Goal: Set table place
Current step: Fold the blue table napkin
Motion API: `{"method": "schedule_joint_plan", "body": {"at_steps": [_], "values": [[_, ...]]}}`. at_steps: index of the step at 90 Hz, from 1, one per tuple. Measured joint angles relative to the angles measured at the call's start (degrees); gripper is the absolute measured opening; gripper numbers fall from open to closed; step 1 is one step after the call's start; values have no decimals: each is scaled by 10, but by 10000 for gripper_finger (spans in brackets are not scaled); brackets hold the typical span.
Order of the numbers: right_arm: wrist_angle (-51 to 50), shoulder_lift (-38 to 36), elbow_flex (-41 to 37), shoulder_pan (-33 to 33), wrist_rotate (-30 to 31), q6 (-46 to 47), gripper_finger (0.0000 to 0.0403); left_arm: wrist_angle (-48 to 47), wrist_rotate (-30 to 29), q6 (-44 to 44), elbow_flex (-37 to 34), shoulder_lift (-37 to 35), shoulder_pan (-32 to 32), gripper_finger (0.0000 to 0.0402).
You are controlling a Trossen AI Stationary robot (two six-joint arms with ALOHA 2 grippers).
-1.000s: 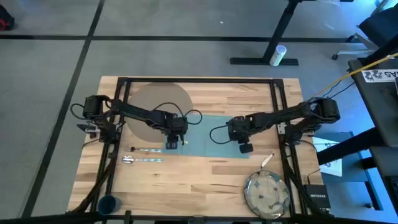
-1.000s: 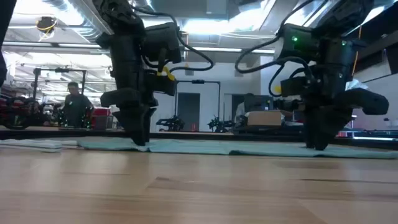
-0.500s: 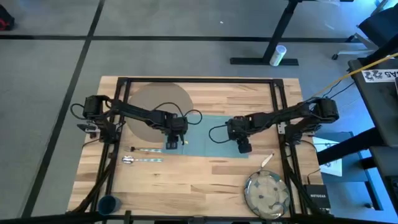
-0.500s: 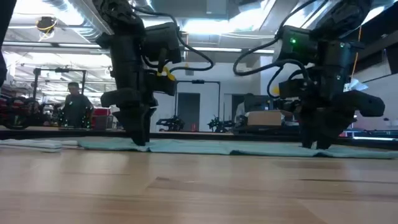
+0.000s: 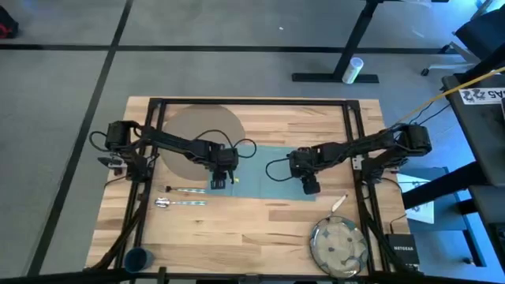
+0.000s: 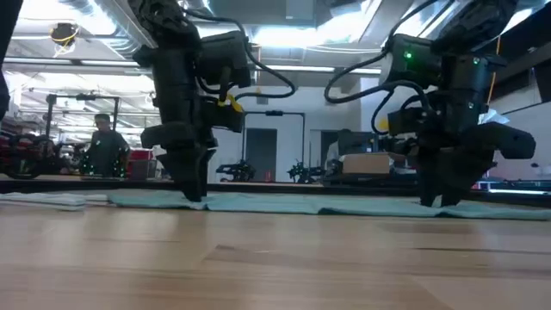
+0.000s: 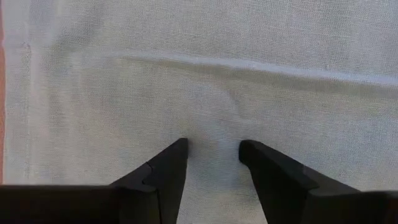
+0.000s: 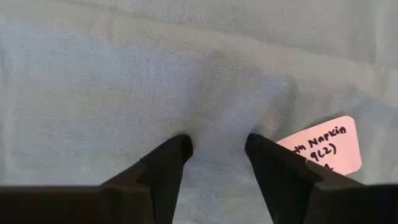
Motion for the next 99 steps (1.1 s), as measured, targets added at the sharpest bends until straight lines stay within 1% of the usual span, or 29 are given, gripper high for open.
{"method": "schedule_joint_plan", "body": {"at_steps": [39,67,73,82,99], "values": [[0,0,0,0,-4,0,175,-2,0,43,0,0,0,157],[14,-3,-14,0,-2,3,172,-4,-1,46,0,8,0,156],[19,-3,-19,0,-2,11,162,-6,-1,46,0,10,0,149],[22,-2,-23,0,-3,14,134,-11,-2,46,0,17,-2,125],[24,-2,-23,0,-2,14,61,-15,-6,52,1,28,-12,52]]}}
